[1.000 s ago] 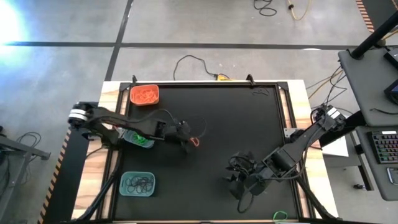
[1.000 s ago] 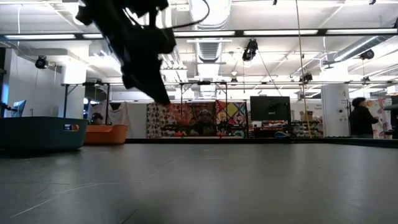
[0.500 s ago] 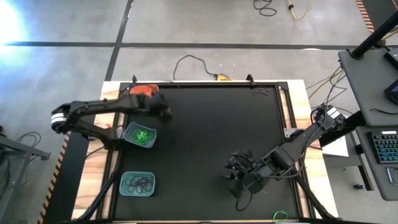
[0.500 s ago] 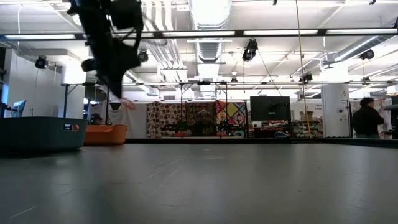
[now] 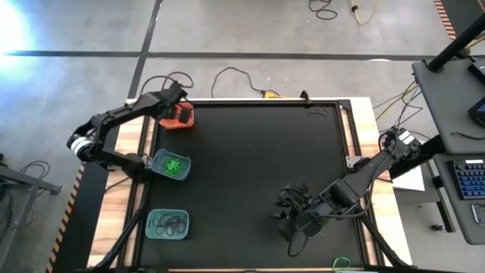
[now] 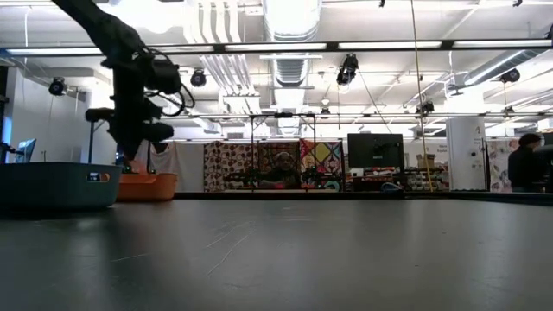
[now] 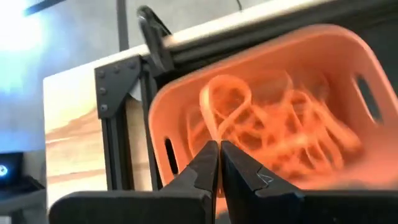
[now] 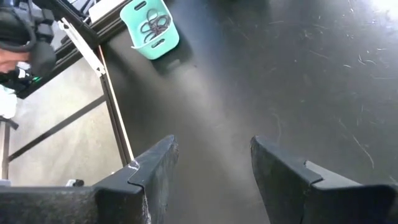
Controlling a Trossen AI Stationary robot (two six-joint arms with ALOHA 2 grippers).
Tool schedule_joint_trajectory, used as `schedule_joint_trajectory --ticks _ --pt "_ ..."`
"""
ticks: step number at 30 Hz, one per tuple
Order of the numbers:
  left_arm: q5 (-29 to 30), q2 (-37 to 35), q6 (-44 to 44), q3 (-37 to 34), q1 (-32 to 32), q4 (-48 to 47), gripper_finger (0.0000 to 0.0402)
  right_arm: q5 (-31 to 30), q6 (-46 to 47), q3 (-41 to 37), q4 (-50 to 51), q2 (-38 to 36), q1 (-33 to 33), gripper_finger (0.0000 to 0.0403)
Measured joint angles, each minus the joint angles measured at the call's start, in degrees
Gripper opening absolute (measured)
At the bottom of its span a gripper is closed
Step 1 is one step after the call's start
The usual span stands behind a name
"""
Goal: Sort rubber bands into baskets
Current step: Put the orange rubber band into the orange bin, then put the green rubber band into the blue bin
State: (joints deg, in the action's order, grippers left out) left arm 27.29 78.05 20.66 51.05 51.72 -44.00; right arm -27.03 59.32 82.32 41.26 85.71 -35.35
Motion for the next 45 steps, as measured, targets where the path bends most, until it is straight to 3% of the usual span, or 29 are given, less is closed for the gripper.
schedule_joint_trajectory --ticks 12,22,27,35,37,40,45 --pt "4.12 9.15 8.61 0.67 0.02 3.35 0.0 0.0 0.16 0.0 -0.1 0.0 0.0 0.0194" --pt "6.04 14.71 8.35 0.67 0.05 2.83 0.0004 0.0 1.17 0.0 0.01 0.0 0.0 0.0194" --pt "5.13 14.97 6.06 0.67 0.05 3.29 0.0036 0.42 1.94 0.0 0.02 0.0 -0.02 0.0194" --pt "3.14 11.66 0.98 0.67 -0.3 -0.62 0.0133 5.24 8.96 -0.73 2.9 0.82 -0.74 0.0194" --pt "1.55 9.86 0.0 0.59 -1.1 -2.01 0.0153 8.71 13.11 -1.74 4.42 1.71 -1.01 0.0194" --pt "-1.88 5.7 -3.42 -0.44 -4.55 -2.65 0.0175 18.95 20.49 -3.92 5.27 3.52 -1.07 0.0194" --pt "-8.84 -5.1 -3.43 -5.02 -15.57 0.16 0.0192 35.79 32.95 -6.91 5.47 8.54 -2.35 0.0194"
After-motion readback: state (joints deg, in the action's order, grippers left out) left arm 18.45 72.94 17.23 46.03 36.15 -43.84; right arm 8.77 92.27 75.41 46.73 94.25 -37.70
